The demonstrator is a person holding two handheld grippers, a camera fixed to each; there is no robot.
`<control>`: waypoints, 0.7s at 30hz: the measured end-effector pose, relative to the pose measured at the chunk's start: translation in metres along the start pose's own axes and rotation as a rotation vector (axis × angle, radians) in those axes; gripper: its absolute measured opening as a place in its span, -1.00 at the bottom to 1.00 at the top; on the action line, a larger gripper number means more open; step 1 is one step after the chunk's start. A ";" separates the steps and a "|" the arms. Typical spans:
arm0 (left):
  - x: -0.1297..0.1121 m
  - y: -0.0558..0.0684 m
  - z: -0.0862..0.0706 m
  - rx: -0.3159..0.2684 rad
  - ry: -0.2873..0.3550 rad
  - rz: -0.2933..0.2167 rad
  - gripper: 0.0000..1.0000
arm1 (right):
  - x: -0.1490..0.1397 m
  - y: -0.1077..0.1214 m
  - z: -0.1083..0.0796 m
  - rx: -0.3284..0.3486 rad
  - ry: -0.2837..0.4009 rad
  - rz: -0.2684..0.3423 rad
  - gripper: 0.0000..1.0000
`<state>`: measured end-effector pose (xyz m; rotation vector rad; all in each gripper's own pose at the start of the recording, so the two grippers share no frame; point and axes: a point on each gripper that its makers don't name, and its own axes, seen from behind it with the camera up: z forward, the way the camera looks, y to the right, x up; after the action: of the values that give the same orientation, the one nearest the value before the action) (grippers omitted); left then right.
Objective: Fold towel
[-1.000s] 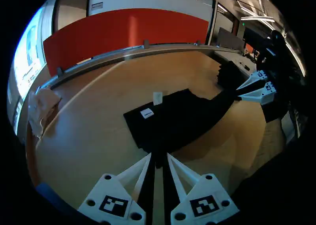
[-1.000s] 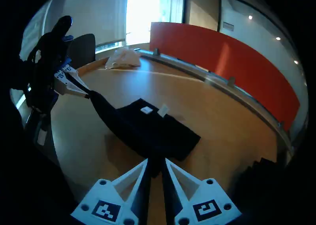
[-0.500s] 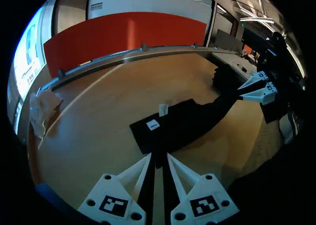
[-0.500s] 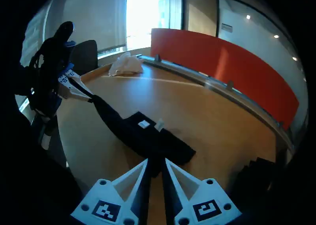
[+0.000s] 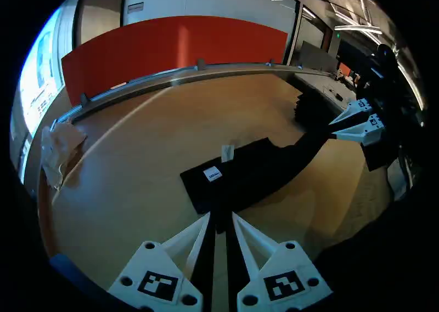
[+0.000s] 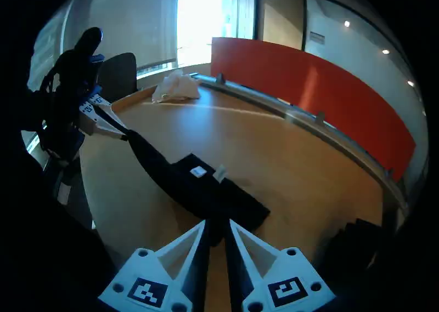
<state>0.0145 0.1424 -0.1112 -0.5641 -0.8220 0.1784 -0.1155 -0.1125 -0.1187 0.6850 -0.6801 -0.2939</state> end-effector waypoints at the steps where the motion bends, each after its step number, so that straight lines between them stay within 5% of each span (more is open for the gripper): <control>1: 0.000 0.000 0.001 0.000 -0.002 -0.001 -0.76 | 0.000 0.001 0.001 -0.001 -0.003 -0.002 -0.67; 21: 0.007 -0.026 0.058 0.036 -0.021 -0.011 -0.76 | -0.013 0.033 0.045 -0.019 -0.068 0.021 -0.67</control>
<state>-0.0247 0.1469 -0.0613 -0.5249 -0.8403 0.1887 -0.1533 -0.1039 -0.0774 0.6514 -0.7482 -0.3048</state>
